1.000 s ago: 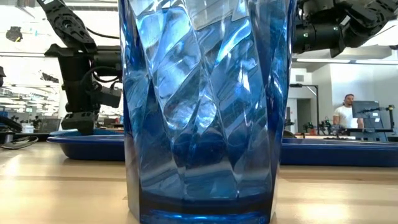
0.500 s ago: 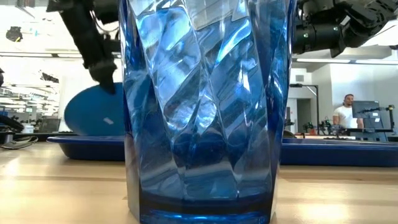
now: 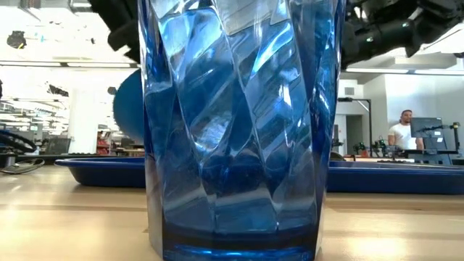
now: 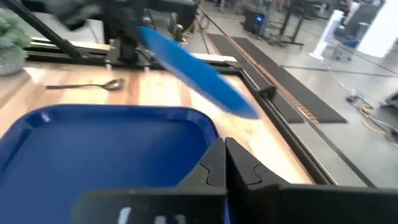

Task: Pick and place plate/cup/fork/spoon on tray
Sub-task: Put the blue plate in the middle of the dark blue tray

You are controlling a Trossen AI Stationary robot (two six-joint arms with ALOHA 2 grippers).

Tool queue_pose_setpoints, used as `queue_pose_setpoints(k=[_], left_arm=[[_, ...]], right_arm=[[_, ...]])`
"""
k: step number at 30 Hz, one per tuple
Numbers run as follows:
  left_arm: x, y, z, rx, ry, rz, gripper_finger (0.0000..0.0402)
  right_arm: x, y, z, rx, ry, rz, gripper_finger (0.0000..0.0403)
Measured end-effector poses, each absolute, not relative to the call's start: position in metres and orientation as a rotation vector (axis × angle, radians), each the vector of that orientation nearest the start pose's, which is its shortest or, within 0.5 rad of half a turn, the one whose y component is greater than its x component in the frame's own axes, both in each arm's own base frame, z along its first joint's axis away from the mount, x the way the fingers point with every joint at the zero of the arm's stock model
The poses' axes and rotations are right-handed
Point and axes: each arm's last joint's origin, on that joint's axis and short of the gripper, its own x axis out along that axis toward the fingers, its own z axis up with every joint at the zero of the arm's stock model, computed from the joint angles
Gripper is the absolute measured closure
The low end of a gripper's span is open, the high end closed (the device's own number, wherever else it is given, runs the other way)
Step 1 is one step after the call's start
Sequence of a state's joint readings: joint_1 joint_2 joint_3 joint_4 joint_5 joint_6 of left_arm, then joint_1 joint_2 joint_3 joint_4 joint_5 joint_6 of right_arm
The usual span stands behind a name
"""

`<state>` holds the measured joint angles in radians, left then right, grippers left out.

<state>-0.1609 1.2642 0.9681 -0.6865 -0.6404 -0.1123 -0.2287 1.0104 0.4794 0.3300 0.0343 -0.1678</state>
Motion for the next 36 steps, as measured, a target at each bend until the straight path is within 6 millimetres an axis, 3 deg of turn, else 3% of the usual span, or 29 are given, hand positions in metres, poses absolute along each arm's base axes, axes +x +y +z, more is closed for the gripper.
queue_pose_setpoints(k=[10,18,26,36], left_arm=[[0.296,-0.076,0.256,0.387,0.793,0.31,0.0401],[0.335,-0.111,0.236,0.501,0.78,0.223,0.0401],[0.354,-0.119,0.206,0.55,0.823,0.207,0.0401],[0.354,-0.118,0.199,0.491,0.825,0.164,0.0401]], right_arm=[[0.164,-0.04,0.216,-0.091,0.18,-0.331,0.0399],[0.151,-0.035,0.219,-0.099,0.11,-0.353,0.0399],[0.15,-0.036,0.219,-0.102,0.107,-0.356,0.0399],[0.15,-0.035,0.219,-0.103,0.104,-0.355,0.0399]])
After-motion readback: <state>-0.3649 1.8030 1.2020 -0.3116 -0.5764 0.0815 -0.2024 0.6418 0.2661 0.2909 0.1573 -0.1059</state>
